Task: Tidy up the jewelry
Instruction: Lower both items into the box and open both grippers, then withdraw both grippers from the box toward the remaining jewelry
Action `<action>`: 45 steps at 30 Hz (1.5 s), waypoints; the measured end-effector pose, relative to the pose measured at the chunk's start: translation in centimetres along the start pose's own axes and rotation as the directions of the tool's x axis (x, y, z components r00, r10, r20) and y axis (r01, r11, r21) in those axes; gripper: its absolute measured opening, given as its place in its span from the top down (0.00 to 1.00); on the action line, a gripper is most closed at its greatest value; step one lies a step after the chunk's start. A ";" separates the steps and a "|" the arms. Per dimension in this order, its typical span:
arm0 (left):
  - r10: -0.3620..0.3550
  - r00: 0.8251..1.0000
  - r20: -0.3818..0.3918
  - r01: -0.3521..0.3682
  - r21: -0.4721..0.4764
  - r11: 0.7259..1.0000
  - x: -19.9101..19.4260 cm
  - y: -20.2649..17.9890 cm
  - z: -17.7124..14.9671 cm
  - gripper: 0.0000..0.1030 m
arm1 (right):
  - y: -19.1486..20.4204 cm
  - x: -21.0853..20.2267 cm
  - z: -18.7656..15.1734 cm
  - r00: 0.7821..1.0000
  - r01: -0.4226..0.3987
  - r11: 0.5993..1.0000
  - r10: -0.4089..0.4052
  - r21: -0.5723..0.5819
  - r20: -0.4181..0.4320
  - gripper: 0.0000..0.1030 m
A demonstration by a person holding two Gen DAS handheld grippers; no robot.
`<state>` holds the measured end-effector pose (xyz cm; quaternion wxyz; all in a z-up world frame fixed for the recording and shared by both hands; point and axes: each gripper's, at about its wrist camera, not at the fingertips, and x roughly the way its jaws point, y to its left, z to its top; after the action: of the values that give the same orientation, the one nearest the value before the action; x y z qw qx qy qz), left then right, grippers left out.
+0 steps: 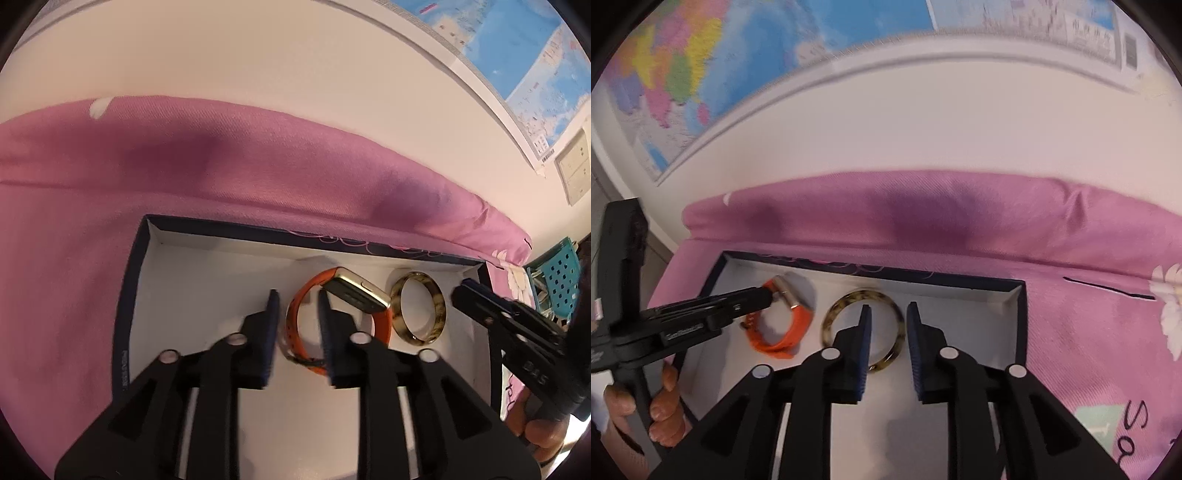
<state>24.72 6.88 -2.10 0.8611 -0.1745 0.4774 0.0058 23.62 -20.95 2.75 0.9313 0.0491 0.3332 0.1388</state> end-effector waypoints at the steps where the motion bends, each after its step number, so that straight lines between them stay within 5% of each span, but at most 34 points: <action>1: 0.008 1.000 0.017 -0.008 0.009 1.000 -0.5 -0.1 -0.2 0.69 | 0.2 -0.6 -0.2 1.000 -0.004 1.000 0.004 -0.010 0.012 0.72; 8: 0.046 0.986 0.159 -0.067 0.127 0.990 -5.4 -1.7 -1.9 0.53 | 2.3 -6.1 -3.3 0.994 -0.043 0.991 0.055 -0.125 0.092 0.67; 15: 0.016 0.969 0.248 -0.085 0.269 0.959 -10.6 -2.1 -6.3 0.43 | 4.0 -10.1 -9.3 0.993 -0.060 0.966 0.083 -0.252 0.084 0.66; 25: 0.002 0.975 0.223 -0.074 0.318 0.945 -12.4 0.5 -13.3 0.41 | 3.5 -10.0 -16.2 0.999 -0.042 0.975 0.042 -0.218 -0.003 0.66; 39: -0.035 0.982 0.184 -0.033 0.350 0.936 -12.5 0.8 -18.1 0.34 | 4.9 -9.0 -18.0 1.000 -0.011 0.966 0.008 -0.258 -0.015 0.66; 45: -0.040 0.984 0.174 -0.026 0.362 0.932 -12.5 0.7 -18.8 0.34 | 4.5 -9.2 -18.2 1.000 -0.009 0.969 0.006 -0.248 -0.009 0.79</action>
<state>2.41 3.79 -1.07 0.9178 -0.0131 0.3907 -0.0698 4.26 -19.32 -4.97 0.9281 -0.0672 0.3170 0.1832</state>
